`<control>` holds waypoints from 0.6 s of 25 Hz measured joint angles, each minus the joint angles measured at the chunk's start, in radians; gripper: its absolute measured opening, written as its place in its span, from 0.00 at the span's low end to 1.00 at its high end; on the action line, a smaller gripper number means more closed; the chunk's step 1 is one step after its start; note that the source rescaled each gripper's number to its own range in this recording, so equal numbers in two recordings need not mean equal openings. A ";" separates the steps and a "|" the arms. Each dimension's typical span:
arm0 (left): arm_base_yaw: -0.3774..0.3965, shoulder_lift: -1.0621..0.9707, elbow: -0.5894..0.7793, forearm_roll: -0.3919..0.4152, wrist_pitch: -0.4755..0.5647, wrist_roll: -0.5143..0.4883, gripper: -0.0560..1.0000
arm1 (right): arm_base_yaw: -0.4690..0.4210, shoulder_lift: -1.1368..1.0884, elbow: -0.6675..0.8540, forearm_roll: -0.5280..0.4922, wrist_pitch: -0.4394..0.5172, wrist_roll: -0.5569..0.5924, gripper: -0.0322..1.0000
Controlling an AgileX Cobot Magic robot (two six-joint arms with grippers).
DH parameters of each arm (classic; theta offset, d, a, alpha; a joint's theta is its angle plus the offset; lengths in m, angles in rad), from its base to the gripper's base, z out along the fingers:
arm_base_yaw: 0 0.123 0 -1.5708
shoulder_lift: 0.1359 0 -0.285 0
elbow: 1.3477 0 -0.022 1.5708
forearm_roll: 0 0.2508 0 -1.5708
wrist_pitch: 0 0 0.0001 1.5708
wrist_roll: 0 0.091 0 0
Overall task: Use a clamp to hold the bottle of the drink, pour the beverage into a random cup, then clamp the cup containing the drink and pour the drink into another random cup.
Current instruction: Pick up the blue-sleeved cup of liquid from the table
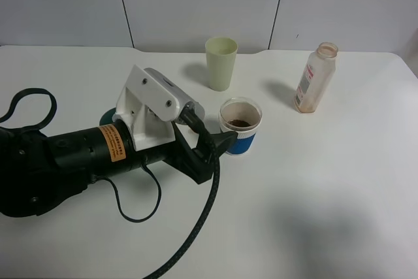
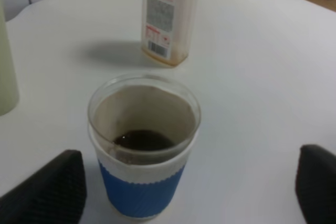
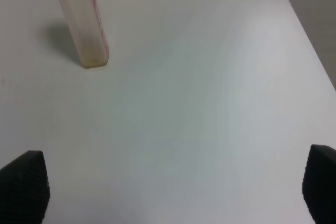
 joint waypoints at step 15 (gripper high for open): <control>0.000 0.130 -0.001 -0.082 -0.099 0.000 0.47 | 0.000 0.000 0.000 0.000 0.000 0.000 1.00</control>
